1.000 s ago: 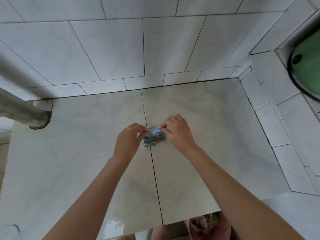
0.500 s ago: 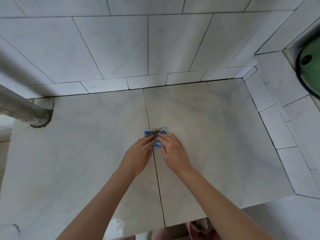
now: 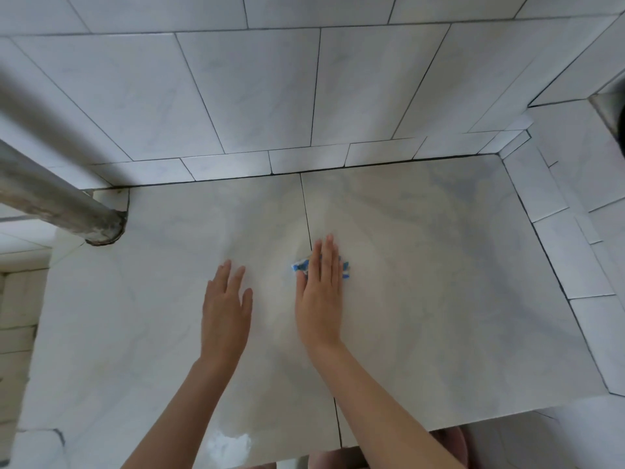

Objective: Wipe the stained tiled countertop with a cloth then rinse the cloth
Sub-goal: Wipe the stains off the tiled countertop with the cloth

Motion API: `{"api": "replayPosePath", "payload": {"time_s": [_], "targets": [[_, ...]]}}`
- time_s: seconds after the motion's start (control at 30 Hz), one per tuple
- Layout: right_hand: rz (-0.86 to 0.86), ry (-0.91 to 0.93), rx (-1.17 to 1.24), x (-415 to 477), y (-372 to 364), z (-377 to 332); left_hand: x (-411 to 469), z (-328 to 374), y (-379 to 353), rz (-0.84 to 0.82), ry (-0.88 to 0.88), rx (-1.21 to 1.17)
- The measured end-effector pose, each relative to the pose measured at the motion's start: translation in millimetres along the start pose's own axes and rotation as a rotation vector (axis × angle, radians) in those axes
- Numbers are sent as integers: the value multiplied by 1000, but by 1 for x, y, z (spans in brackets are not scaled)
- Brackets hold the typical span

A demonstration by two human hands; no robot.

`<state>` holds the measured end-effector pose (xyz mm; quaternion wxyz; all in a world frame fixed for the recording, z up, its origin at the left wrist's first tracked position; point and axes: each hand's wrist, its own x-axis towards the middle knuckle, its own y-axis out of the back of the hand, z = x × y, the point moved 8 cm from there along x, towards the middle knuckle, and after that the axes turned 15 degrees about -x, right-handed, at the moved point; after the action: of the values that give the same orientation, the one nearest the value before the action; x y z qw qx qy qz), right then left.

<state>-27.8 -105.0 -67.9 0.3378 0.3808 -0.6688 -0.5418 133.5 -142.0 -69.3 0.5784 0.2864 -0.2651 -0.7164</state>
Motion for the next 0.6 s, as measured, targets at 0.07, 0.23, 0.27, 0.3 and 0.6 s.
{"api": "replayPosePath", "payload": {"time_s": [0.07, 0.23, 0.27, 0.3, 0.6], "targets": [[-4, -64, 40, -2, -1, 3, -2, -5, 0, -6, -11, 30], [-145, 4, -1, 8, -33, -10, -1, -15, -4, -28, 24, 71], [-167, 50, -6, 12, -36, -19, -1, -15, -3, -23, 22, 81], [-178, 106, -6, 14, -38, -29, 0, -16, -2, -20, 21, 89], [-146, 749, -13, -51, -39, -51, -4, -47, 15, -49, 43, 157]]}}
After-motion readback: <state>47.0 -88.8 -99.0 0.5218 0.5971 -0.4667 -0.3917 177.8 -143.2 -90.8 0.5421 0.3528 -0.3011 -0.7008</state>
